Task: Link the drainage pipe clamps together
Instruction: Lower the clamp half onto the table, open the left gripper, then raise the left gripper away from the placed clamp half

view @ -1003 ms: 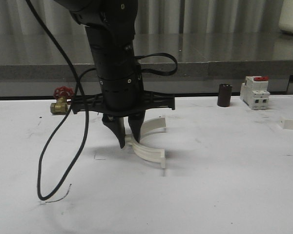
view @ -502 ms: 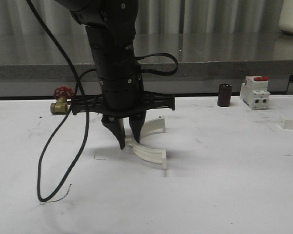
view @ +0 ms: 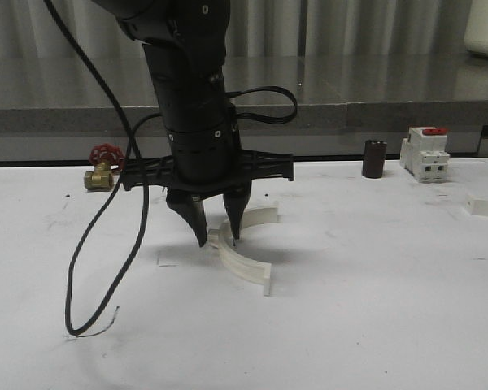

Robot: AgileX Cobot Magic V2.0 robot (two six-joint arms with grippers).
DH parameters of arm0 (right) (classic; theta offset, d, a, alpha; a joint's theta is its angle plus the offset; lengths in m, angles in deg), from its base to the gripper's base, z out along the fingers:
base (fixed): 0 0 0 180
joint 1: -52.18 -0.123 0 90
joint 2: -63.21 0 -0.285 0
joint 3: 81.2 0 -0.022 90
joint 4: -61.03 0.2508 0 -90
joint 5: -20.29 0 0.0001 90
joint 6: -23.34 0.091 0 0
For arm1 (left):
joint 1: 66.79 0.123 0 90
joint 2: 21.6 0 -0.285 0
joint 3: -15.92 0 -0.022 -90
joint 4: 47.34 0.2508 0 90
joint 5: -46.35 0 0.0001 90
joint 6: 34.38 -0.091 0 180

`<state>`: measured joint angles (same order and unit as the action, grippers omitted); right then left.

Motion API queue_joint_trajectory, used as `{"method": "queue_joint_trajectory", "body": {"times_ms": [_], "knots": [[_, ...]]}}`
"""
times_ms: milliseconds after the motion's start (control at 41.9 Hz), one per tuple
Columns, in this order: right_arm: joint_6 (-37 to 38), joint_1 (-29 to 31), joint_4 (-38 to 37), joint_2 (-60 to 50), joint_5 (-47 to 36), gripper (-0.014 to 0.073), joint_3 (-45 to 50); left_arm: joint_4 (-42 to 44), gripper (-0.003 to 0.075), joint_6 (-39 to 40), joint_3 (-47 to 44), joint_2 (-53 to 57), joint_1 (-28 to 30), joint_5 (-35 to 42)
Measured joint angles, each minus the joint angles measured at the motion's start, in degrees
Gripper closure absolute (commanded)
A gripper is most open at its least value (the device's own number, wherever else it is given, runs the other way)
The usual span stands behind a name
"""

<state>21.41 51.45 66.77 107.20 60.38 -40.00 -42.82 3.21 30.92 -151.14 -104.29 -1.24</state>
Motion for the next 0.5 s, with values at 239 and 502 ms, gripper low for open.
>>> {"method": "queue_joint_trajectory", "body": {"times_ms": [239,502], "knots": [[0.0,0.0,0.0,0.0,0.0,0.0195,0.0,-1.12,0.0447,-15.46,0.0,7.68,0.51,-1.05],[0.0,0.0,0.0,0.0,0.0,0.0195,0.0,-2.25,0.0447,-35.09,-4.02,26.06,4.49,-2.81]]}}
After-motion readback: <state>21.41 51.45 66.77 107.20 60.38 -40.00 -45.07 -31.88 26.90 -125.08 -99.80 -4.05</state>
